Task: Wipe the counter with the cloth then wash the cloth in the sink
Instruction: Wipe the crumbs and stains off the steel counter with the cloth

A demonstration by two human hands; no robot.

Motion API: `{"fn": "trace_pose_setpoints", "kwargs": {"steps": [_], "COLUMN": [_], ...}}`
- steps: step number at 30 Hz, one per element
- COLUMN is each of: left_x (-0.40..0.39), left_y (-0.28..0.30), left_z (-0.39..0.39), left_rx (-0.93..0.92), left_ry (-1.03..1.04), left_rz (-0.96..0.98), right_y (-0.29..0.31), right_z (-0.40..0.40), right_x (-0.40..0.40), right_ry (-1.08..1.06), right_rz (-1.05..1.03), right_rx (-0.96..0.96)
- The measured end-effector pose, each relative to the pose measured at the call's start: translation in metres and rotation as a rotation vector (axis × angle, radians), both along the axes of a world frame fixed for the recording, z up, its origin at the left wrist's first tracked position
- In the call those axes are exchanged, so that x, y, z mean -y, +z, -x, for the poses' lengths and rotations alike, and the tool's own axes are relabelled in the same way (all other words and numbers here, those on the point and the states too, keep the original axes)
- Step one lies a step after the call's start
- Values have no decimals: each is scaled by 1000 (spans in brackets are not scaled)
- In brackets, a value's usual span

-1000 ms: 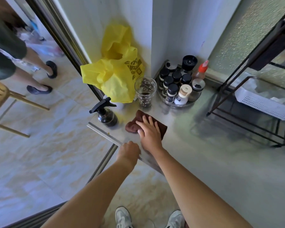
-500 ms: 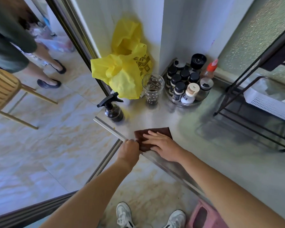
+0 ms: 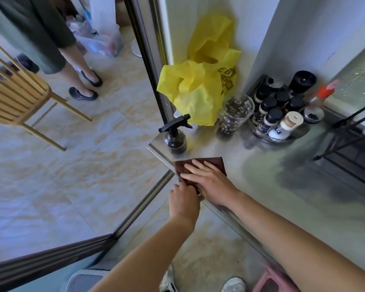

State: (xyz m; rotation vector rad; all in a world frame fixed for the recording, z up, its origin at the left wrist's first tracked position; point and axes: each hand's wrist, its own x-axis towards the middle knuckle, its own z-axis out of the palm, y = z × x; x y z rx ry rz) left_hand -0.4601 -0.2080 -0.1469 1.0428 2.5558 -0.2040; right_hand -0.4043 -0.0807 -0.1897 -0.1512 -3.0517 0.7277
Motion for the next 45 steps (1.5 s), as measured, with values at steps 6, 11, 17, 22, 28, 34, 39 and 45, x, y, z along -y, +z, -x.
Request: {"fn": "trace_pose_setpoints", "kwargs": {"steps": [6, 11, 17, 22, 28, 34, 39, 45], "left_x": [23, 29, 24, 7, -13, -17, -41, -51], "left_y": [-2, 5, 9, 15, 12, 14, 15, 8], "left_z": [29, 44, 40, 16, -14, -36, -61, -74], "left_rx": [-39, -35, 29, 69, 50, -8, 23, 78], "left_ry": [103, 151, 98, -127, -283, -367, -391, -370], "left_rz": [89, 32, 6, -12, 97, 336, 300, 252], "right_y": [9, 10, 18, 5, -6, -8, -14, -12], "right_z": [40, 73, 16, -110, -52, -87, -207, -360], "right_x": [58, 68, 24, -52, -8, 34, 0, -32], "right_ry": [-197, -287, -280, -661, -833, -355, -538, -891], "right_rz": [-116, -107, -150, -221, -5, 110, 10, 23], "right_rx": [22, 52, 77, 155, 49, 6, -22, 112]}}
